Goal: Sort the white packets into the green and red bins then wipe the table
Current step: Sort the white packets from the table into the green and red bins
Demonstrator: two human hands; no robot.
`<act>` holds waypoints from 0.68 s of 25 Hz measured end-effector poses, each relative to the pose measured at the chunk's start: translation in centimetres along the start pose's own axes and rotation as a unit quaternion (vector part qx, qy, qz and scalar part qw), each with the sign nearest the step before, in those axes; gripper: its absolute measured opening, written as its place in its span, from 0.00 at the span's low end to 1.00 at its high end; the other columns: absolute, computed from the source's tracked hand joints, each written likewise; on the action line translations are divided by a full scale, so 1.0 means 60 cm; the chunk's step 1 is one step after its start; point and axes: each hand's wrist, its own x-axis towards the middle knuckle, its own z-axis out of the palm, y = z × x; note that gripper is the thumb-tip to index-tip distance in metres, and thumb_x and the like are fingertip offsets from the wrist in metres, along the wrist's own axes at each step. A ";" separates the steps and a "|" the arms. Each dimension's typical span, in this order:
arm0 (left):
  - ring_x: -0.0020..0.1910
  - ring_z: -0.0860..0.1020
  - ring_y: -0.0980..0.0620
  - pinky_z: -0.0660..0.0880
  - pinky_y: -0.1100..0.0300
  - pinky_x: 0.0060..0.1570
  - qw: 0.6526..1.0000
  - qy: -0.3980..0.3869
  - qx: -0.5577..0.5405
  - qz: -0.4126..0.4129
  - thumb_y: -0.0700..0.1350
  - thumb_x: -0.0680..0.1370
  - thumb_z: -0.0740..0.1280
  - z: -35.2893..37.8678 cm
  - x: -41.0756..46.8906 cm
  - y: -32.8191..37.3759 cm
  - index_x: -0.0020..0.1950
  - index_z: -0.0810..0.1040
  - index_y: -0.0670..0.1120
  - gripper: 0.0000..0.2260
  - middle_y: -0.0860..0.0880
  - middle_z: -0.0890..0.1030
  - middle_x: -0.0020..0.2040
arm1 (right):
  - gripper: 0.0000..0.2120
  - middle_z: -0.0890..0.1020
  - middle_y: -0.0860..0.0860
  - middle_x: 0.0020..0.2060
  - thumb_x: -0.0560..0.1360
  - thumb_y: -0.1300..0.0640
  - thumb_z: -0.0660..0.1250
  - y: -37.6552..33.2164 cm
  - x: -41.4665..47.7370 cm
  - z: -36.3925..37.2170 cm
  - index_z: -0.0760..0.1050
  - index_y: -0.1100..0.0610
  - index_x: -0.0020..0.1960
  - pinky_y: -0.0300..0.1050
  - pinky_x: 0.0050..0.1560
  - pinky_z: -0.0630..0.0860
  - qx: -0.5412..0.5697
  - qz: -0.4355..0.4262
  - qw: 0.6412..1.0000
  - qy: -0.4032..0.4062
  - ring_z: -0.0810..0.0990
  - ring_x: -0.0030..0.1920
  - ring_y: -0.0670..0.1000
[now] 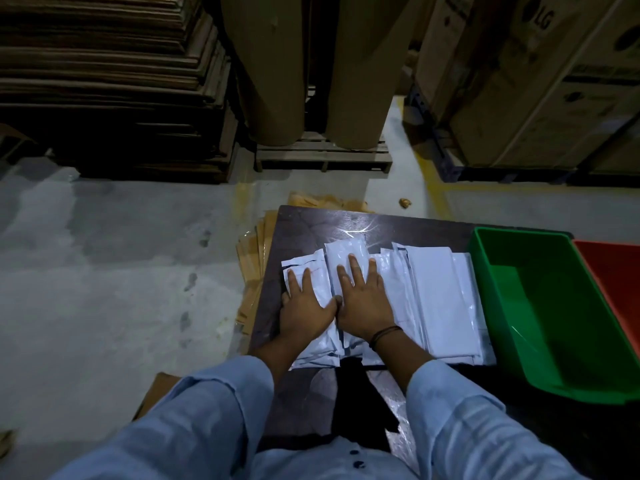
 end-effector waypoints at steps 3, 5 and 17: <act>0.78 0.59 0.35 0.64 0.42 0.73 1.000 -0.002 0.011 0.006 0.61 0.78 0.66 0.002 -0.005 0.001 0.83 0.47 0.51 0.41 0.44 0.42 0.83 | 0.41 0.44 0.56 0.81 0.78 0.37 0.61 -0.004 -0.003 0.001 0.48 0.52 0.82 0.64 0.77 0.47 0.015 0.010 1.000 -0.012 0.41 0.79 0.68; 0.77 0.62 0.34 0.67 0.40 0.71 1.000 0.000 0.008 0.013 0.59 0.78 0.65 0.001 -0.007 0.000 0.83 0.48 0.51 0.39 0.44 0.41 0.83 | 0.42 0.46 0.56 0.81 0.76 0.36 0.63 0.000 -0.004 -0.004 0.49 0.52 0.82 0.64 0.79 0.50 0.015 0.009 1.000 -0.018 0.43 0.79 0.68; 0.80 0.53 0.34 0.56 0.42 0.77 0.995 0.018 0.017 0.095 0.48 0.81 0.61 -0.029 -0.037 0.038 0.84 0.48 0.49 0.34 0.41 0.43 0.83 | 0.38 0.53 0.60 0.80 0.71 0.70 0.61 0.039 -0.060 -0.078 0.57 0.59 0.80 0.59 0.77 0.56 0.130 0.021 0.984 0.123 0.50 0.79 0.66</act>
